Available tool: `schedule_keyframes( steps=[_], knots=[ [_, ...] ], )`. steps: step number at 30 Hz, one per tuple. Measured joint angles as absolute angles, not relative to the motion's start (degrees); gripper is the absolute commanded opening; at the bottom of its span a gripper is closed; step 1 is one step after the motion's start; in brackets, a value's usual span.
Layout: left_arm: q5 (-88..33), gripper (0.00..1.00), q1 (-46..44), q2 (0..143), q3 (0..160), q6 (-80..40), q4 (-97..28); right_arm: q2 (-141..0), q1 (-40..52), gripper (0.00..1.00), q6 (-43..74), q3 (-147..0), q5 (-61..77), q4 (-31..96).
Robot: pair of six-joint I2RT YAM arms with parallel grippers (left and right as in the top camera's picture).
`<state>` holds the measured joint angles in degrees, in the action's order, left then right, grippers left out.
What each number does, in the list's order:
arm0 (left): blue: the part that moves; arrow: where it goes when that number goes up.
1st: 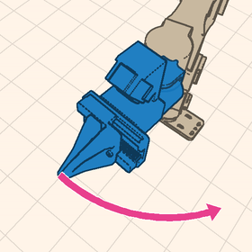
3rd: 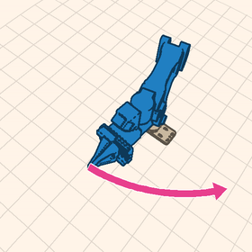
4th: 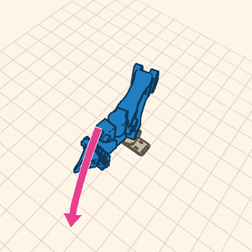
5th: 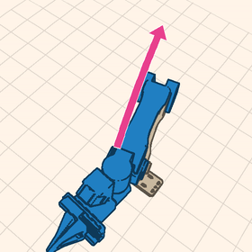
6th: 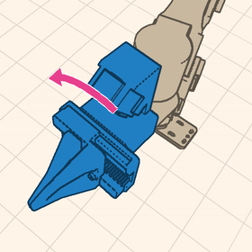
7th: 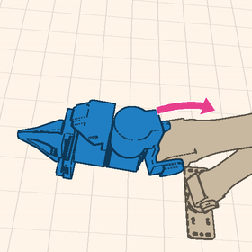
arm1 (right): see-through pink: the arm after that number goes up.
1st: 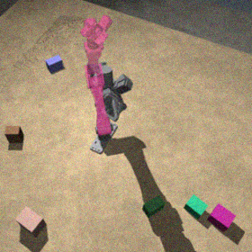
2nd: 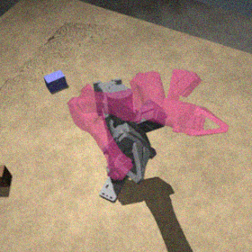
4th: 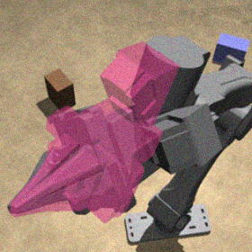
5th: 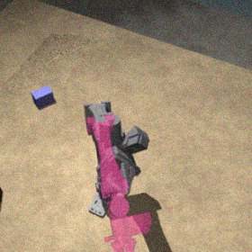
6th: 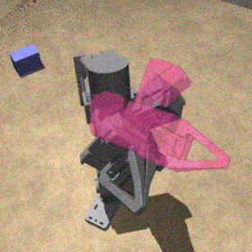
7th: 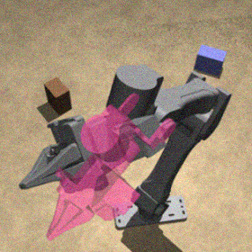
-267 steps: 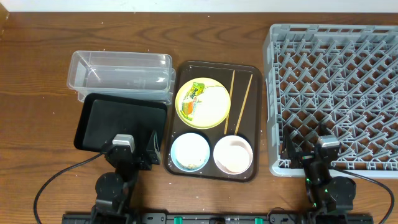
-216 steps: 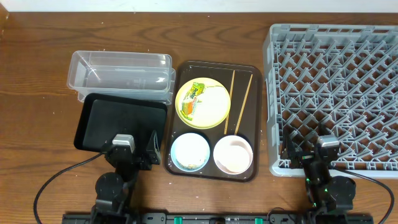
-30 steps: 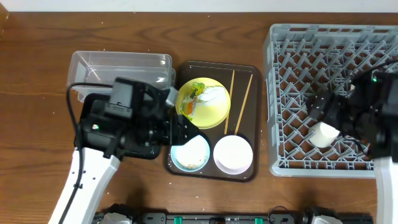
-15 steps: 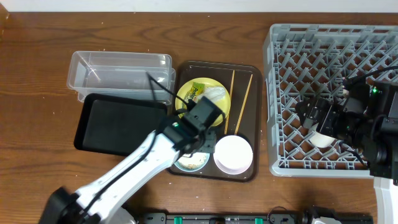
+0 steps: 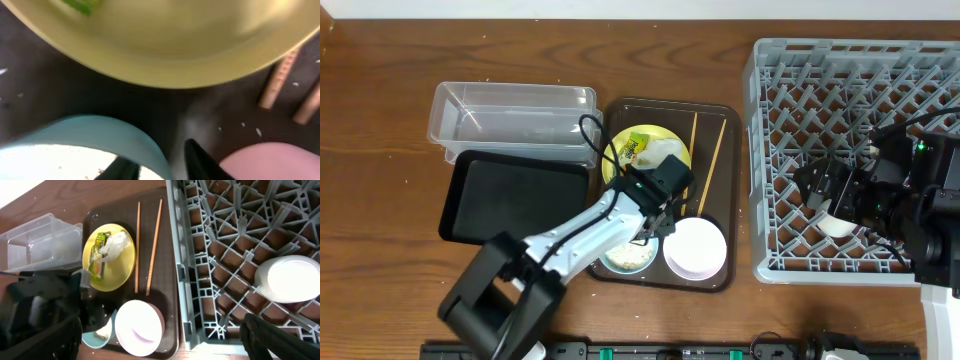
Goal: Sort waste into correct bins and load items into the dishwasher rack
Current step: 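Grasp the blue bowl of rice with the left gripper, then tip the blue bowl over the black tray to dump the rice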
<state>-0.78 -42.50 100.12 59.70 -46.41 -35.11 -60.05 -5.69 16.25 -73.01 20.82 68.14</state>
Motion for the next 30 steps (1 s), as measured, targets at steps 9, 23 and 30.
schedule_keyframes(
  steps=[9, 23, 30],
  knots=[
    [0.43, 0.06, -42.59, 99.70, 60.05, -46.70, -37.74, -60.05, -5.69, 0.99, 16.25, -73.01, 20.84, 68.29],
    [-11.35, 0.06, -33.89, 76.73, 64.64, -36.29, -45.67, -60.05, -5.69, 0.99, 16.25, -73.01, 20.84, 68.29],
    [-36.07, 0.06, -9.69, 73.91, 64.25, -22.50, -48.12, -60.05, -5.69, 0.99, 16.25, -73.01, 20.84, 68.29]
  ],
)
